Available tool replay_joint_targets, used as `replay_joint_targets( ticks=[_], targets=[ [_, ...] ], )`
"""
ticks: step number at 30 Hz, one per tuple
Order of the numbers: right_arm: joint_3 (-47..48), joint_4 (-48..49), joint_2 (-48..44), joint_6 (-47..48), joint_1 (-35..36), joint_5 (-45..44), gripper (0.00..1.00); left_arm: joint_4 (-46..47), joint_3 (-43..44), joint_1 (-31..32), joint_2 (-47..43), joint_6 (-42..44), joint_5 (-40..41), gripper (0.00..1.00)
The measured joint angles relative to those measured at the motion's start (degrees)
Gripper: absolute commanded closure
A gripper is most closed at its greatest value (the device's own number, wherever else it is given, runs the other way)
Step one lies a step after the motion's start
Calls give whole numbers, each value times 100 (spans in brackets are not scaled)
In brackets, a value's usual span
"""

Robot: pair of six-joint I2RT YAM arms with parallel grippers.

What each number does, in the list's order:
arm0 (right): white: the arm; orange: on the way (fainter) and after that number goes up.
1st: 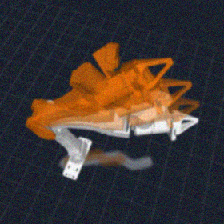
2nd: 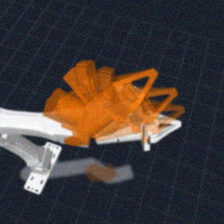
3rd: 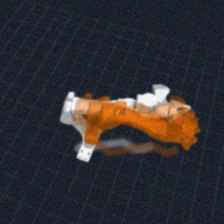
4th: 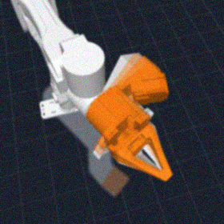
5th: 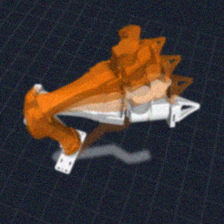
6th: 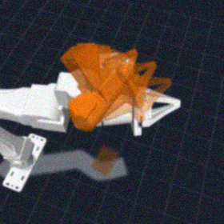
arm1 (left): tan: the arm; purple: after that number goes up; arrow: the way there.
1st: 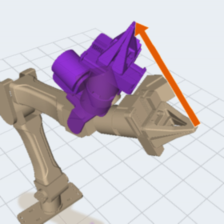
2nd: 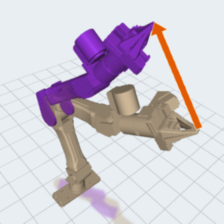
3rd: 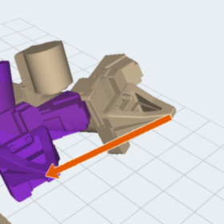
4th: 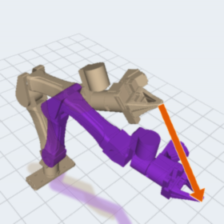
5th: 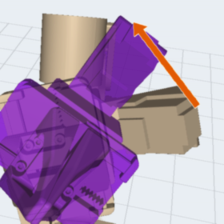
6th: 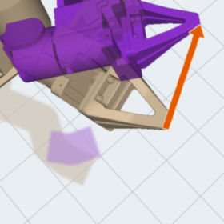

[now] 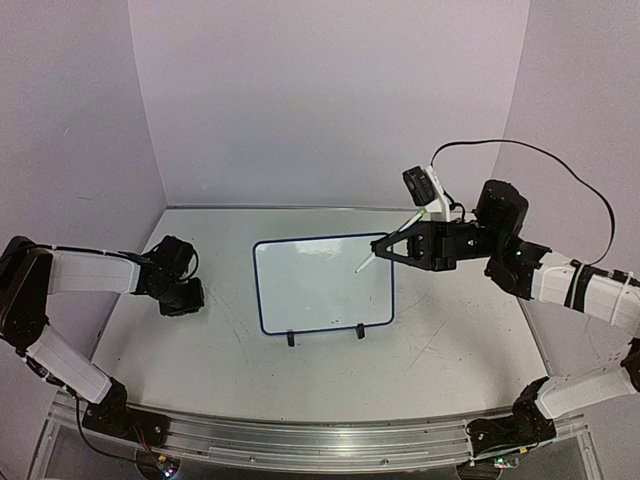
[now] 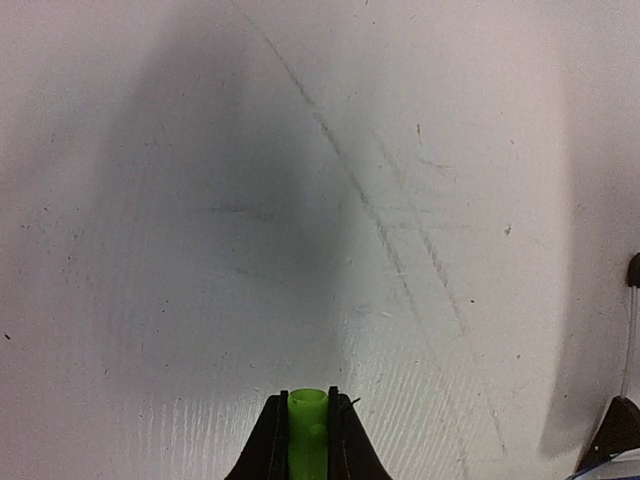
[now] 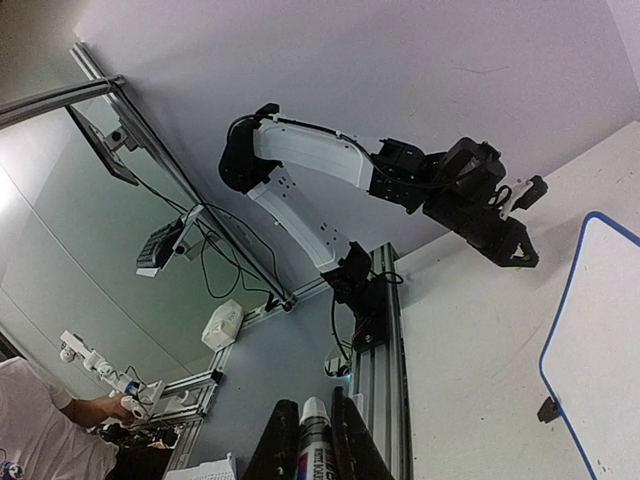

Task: Write a sentence on the whiteboard
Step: Put down the pen cap at the corner of the board.

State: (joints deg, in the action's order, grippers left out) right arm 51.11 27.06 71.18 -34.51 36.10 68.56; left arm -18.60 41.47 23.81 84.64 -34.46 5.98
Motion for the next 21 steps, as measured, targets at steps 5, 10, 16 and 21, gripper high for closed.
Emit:
replay_joint_targets(
  ticks=[5, 10, 16, 21],
  targets=[
    [0, 6, 165, 2, 0, -64, 100, 16, 0, 0, 285, 10, 21, 89],
    [89, -324, 310, 316, 6, -617, 100, 16, 0, 0, 367, 45, 28, 77],
    [297, -1040, 610, 898, 21, -1805, 100, 20, 0, 0, 355, 109, 71, 59],
    [297, -1332, 732, 1116, 22, -2260, 100, 14, -3, 0, 22, 159, 49, 48]
  ],
)
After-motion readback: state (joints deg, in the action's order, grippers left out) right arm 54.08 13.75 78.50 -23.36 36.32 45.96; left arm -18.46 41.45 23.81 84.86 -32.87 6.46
